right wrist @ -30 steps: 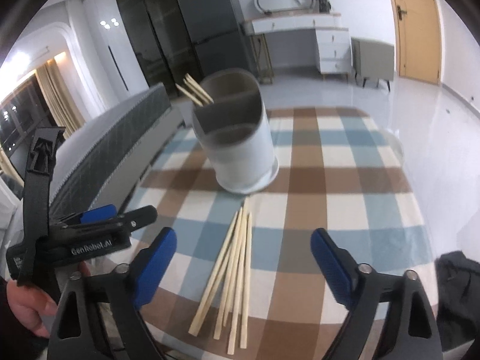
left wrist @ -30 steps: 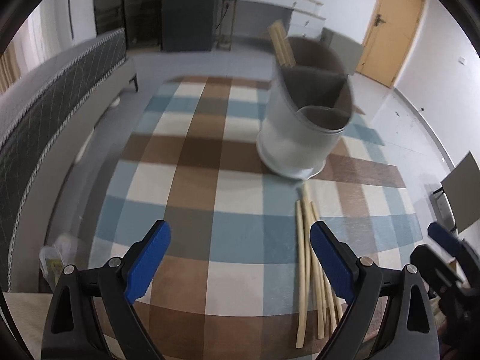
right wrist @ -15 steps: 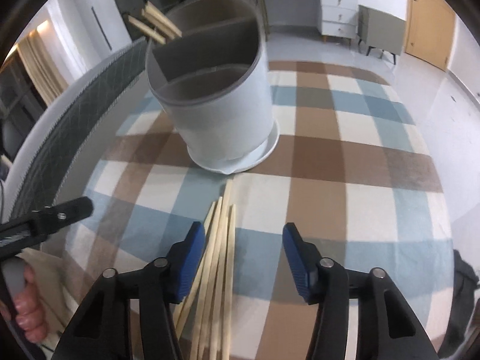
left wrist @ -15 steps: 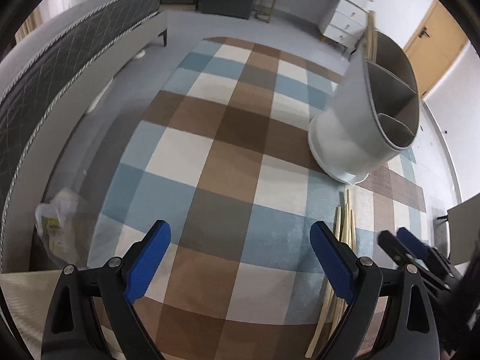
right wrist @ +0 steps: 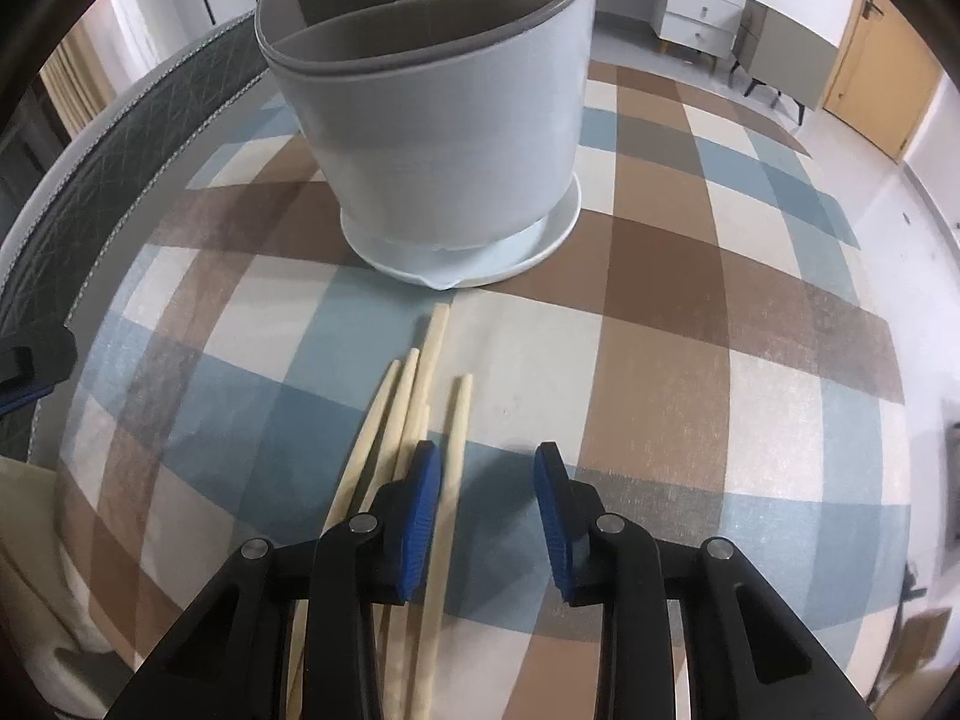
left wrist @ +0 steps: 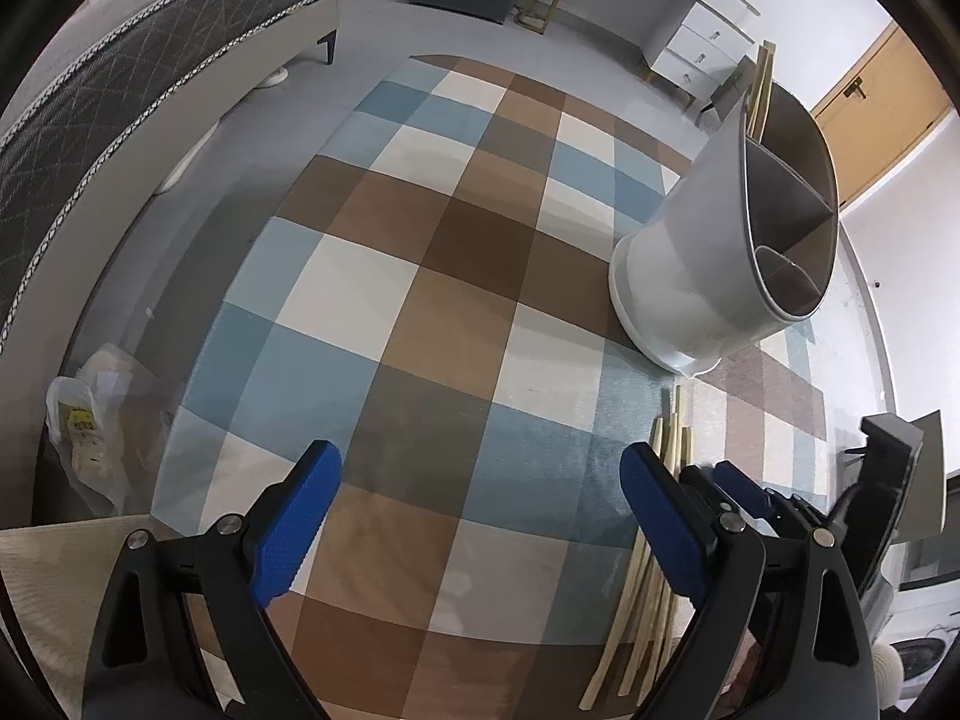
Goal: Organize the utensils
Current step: 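Lower the right tool onto the chopsticks and close on one chopstick, then lift the chopstick with the right tool while the left tool grasps another chopstick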
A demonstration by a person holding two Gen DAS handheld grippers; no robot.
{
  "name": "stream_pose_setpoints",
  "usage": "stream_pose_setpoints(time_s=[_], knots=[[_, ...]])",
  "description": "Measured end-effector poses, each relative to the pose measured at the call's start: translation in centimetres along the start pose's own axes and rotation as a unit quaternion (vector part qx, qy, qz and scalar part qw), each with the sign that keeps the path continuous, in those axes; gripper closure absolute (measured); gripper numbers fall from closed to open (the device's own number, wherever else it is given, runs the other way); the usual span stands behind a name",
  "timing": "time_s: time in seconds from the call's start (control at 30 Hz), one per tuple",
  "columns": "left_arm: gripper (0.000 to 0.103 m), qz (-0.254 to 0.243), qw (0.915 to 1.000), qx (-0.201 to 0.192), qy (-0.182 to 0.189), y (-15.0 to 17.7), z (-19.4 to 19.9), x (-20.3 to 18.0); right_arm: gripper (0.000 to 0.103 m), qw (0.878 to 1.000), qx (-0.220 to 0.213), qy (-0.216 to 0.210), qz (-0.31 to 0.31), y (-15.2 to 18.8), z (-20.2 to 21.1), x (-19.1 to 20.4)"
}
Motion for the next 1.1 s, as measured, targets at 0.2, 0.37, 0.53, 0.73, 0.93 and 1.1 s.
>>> stream_pose_setpoints(time_s=[0.2, 0.37, 0.53, 0.73, 0.93, 1.1], knots=[[0.012, 0.008, 1.0, -0.005, -0.002, -0.4, 0.2, 0.6, 0.069, 1.0, 0.0, 0.001, 0.013, -1.1, -0.4, 0.5], [0.012, 0.019, 0.9996, 0.017, 0.011, -0.2, -0.5, 0.7, 0.075, 0.999, -0.011, -0.003, 0.035, -2.3, -0.9, 1.1], [0.012, 0.0, 0.9999, 0.015, -0.006, 0.0, -0.9, 0.5, 0.1, 1.0, -0.016, -0.023, 0.012, -2.6, -0.7, 0.2], [0.012, -0.045, 0.9983, 0.036, -0.008, 1.2, -2.4, -1.4, 0.1, 0.993, -0.062, -0.076, -0.07, -3.1, 2.6, -2.6], [0.012, -0.131, 0.9905, 0.04, 0.008, 3.5, -3.3, -5.1, 0.1, 0.97, -0.121, -0.14, -0.156, -2.5, 7.5, -6.0], [0.012, -0.161, 0.9854, 0.055, -0.007, 5.0, -4.6, -6.1, 0.1, 0.942, -0.146, -0.185, -0.239, -0.3, 10.0, -9.0]])
Point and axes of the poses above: each gripper's, at about its wrist camera, not at the fingertips, and z roughly against the way its jaws point, x to its left, y to its underside, the point moved 10 cm from there along -z, roughly the way its jaws point, and after that the axes turned 3 degrees about x, right-handed, at the moved point
